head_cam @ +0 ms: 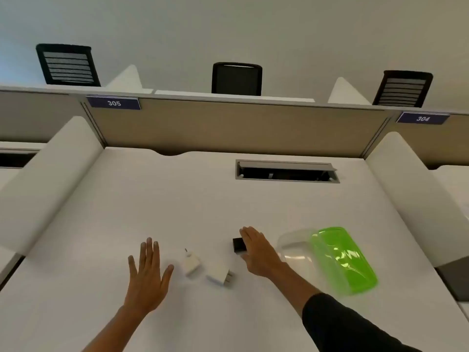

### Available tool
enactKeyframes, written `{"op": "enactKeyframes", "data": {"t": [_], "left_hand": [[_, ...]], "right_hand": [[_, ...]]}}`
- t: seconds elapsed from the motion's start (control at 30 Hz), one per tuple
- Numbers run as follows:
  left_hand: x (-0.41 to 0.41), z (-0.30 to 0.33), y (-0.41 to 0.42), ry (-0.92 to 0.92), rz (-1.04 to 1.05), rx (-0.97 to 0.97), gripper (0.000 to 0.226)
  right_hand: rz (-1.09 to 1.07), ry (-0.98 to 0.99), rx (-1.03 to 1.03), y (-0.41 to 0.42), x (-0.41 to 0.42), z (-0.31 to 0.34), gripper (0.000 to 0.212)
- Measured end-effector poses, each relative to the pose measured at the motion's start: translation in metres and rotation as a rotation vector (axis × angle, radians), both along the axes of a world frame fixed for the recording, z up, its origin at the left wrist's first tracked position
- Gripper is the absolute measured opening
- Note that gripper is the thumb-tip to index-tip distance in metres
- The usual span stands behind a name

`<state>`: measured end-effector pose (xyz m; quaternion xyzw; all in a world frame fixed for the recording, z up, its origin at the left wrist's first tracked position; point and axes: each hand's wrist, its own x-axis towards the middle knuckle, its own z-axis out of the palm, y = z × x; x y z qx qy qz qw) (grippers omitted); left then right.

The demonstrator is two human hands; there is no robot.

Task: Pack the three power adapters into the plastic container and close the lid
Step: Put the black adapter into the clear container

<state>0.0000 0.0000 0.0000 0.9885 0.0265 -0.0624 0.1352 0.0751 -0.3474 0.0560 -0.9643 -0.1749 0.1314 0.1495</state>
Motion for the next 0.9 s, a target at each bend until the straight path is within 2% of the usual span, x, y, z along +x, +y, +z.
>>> {"op": "enactKeyframes", "data": {"t": [0.07, 0.3, 0.47, 0.67, 0.9], "left_hand": [[-0.010, -0.005, -0.001, 0.081, 0.044, -0.018, 0.094], [-0.033, -0.031, -0.011, 0.186, 0.021, -0.015, 0.110], [-0.040, -0.037, -0.016, 0.219, 0.037, -0.041, 0.116], [-0.042, -0.042, -0.016, 0.219, 0.037, -0.040, 0.115], [-0.045, -0.047, -0.016, 0.187, 0.033, -0.014, 0.109]], "right_hand": [[0.014, 0.024, -0.051, 0.004, -0.001, -0.003, 0.076], [0.055, -0.020, -0.193, 0.007, 0.001, -0.006, 0.071], [0.022, -0.024, -0.267, 0.010, 0.000, -0.009, 0.041], [-0.073, 0.044, -0.168, 0.012, -0.001, -0.011, 0.033], [-0.237, -0.059, 0.071, 0.005, 0.013, 0.017, 0.037]]}}
